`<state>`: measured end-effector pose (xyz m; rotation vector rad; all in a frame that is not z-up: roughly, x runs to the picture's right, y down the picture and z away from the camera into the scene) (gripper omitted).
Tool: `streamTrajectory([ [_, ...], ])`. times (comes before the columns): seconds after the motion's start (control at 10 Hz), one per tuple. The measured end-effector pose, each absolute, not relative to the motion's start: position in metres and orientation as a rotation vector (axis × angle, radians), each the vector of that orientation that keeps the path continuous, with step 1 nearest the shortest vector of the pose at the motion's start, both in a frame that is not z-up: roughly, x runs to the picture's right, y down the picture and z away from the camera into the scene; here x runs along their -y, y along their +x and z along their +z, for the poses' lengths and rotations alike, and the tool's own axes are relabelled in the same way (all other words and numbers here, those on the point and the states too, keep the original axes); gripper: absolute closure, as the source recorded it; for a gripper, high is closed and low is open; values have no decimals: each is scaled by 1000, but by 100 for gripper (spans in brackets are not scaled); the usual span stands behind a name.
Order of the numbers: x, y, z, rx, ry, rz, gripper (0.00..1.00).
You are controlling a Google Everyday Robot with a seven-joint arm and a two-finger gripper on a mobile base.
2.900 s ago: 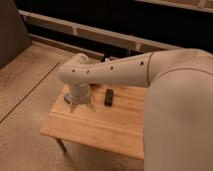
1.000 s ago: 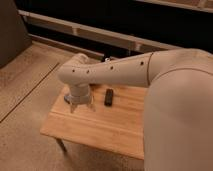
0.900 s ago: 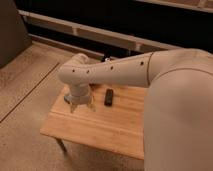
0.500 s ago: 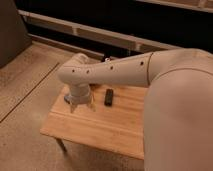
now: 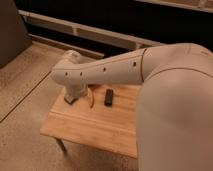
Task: Place the eraser on the white sponge
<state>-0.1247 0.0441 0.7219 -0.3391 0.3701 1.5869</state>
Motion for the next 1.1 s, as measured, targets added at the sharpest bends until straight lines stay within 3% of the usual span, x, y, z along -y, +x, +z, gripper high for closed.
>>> streamTrajectory([
  [0.2,-33,-121,723,-352,-326,1649,35],
  [0.7,5,-70,752,-298,-451,1945,35],
  [1.1,-15,20,782,-531,-479,1935,35],
])
